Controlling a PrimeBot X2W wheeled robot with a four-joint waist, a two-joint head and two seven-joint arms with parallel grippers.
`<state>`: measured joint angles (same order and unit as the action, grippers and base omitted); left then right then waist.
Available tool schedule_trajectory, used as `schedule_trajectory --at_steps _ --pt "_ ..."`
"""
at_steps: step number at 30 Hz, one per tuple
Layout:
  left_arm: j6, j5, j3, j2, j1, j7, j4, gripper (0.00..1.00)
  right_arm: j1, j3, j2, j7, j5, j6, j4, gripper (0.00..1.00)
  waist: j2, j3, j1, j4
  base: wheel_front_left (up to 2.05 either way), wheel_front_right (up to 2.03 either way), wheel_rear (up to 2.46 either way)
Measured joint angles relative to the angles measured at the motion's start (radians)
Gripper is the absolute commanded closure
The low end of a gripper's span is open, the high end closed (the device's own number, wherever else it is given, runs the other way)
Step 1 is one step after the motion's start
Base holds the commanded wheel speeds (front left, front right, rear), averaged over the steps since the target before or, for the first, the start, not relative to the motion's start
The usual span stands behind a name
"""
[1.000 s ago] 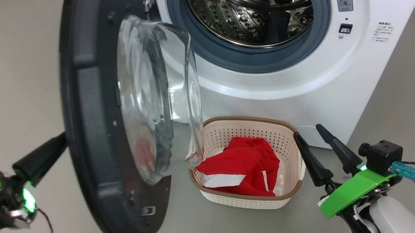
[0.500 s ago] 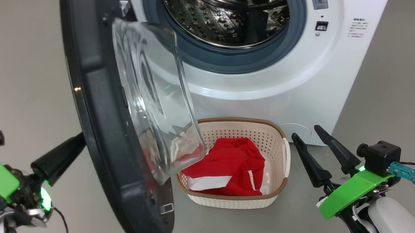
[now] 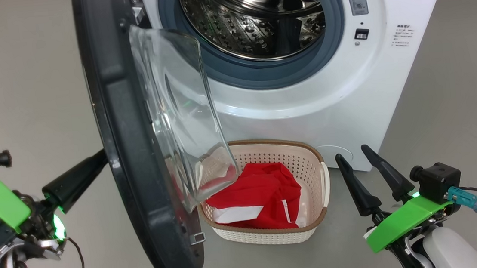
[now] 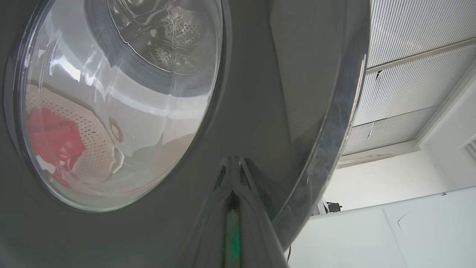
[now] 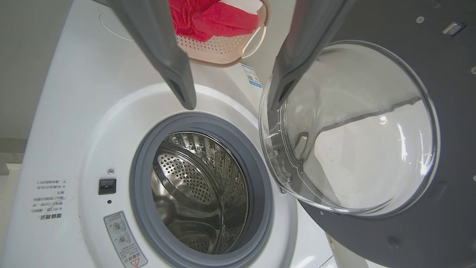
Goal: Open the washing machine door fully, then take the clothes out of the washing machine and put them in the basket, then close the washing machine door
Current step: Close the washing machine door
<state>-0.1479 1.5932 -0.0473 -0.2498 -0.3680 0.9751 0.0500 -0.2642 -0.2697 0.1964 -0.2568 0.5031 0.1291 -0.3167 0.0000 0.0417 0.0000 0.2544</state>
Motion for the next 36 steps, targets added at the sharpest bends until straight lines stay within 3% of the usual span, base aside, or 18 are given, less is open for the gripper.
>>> schedule_trajectory --at_steps 14,21,22,24,25,26,36 --pt "0.049 -0.091 -0.007 -0.012 0.024 -0.059 0.012 1.00 0.005 0.009 -0.002 0.000 0.000 0.000 0.001 0.00 0.0000 -0.017 0.0000 0.047 0.00 0.00 0.00" --pt "0.114 -0.134 -0.023 -0.023 0.070 -0.118 0.032 1.00 0.021 0.017 -0.002 0.000 0.000 0.000 0.003 0.00 0.0000 -0.017 0.0000 0.069 0.00 0.00 0.00" --pt "0.128 -0.145 -0.025 -0.023 0.080 -0.129 0.037 0.93 0.021 0.017 -0.002 0.000 0.000 0.000 0.003 0.00 0.0000 -0.017 0.0000 0.072 0.00 0.00 0.00" --pt "0.158 -0.187 -0.028 -0.024 0.105 -0.162 0.046 0.55 0.021 0.017 -0.003 0.000 0.000 0.000 0.003 0.00 0.0000 -0.016 0.0000 0.076 0.00 0.00 0.00" --pt "0.170 -0.204 -0.032 -0.023 0.119 -0.182 0.047 0.22 0.021 0.017 -0.003 0.000 0.000 0.000 0.003 0.00 0.0000 -0.016 0.0000 0.078 0.00 0.00 0.00" --pt "0.179 -0.222 -0.036 -0.023 0.133 -0.202 0.048 0.00 0.021 0.017 -0.003 0.000 0.000 0.000 0.003 0.00 0.0000 -0.017 0.0000 0.079 0.00 0.00 0.00" --pt "0.254 -0.453 -0.050 0.007 0.240 -0.471 0.058 0.00 0.021 0.017 -0.001 0.000 0.000 0.000 0.008 0.00 0.0000 -0.013 0.0000 0.086 0.00 0.00 0.00"
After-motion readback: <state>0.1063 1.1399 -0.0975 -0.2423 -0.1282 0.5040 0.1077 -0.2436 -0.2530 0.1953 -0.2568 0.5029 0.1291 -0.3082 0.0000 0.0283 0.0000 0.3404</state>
